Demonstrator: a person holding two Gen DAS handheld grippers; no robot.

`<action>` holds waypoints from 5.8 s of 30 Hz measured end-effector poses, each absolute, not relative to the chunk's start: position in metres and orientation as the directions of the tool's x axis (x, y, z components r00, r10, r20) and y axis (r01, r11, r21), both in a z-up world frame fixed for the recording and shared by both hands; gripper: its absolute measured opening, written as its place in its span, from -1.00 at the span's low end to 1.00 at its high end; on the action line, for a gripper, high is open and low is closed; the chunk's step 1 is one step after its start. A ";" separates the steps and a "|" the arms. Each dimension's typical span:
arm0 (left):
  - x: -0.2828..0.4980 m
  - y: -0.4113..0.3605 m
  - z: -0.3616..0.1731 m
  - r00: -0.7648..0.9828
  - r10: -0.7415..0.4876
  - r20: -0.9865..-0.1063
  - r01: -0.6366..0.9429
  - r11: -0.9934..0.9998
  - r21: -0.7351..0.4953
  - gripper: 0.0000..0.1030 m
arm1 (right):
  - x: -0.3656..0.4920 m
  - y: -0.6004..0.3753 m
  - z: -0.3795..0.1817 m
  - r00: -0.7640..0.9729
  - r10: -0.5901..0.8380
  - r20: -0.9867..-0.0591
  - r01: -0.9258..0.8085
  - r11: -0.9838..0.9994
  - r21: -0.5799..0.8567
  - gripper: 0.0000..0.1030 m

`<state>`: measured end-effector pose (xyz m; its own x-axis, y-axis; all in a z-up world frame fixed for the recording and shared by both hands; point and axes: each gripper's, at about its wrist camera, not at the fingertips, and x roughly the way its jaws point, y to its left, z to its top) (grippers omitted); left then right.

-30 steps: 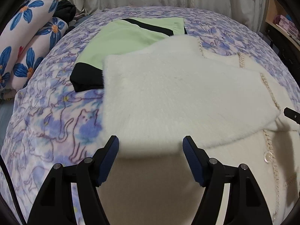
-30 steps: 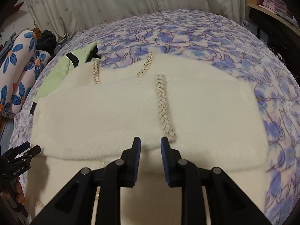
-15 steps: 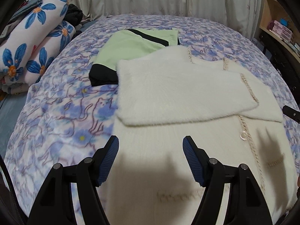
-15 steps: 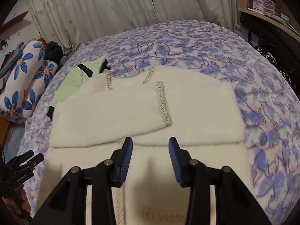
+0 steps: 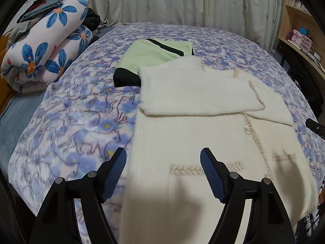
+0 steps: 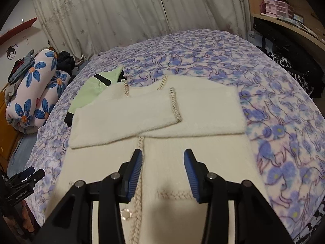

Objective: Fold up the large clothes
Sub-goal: 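Move both grippers to the cardigan hem and grasp its two corners, then lift the hem with both grippers and fold it toward the collar, release, then grasp the braided folded edge with both grippers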

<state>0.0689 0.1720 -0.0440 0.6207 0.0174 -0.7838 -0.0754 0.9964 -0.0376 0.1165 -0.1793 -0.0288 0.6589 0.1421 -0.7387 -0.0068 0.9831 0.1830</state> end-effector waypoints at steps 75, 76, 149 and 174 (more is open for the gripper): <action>-0.052 0.216 -0.166 0.430 -0.423 -0.797 0.004 0.884 -0.467 -0.22 | -0.045 -0.327 -0.145 0.477 0.306 -0.824 0.127 0.903 0.409 -0.60; -0.052 0.212 -0.163 0.422 -0.427 -0.800 0.013 0.885 -0.465 -0.57 | -0.045 -0.326 -0.145 0.477 0.302 -0.825 0.125 0.906 0.404 -0.62; 0.344 0.212 -0.123 0.513 -0.233 -0.826 0.121 0.972 -0.199 0.31 | 0.348 -0.332 -0.135 0.484 0.321 -0.814 -0.059 0.940 0.336 -0.19; 0.356 0.235 -0.135 0.494 -0.330 -0.804 0.158 0.944 -0.290 0.31 | 0.349 -0.337 -0.148 0.484 0.353 -0.801 -0.029 0.921 0.389 -0.26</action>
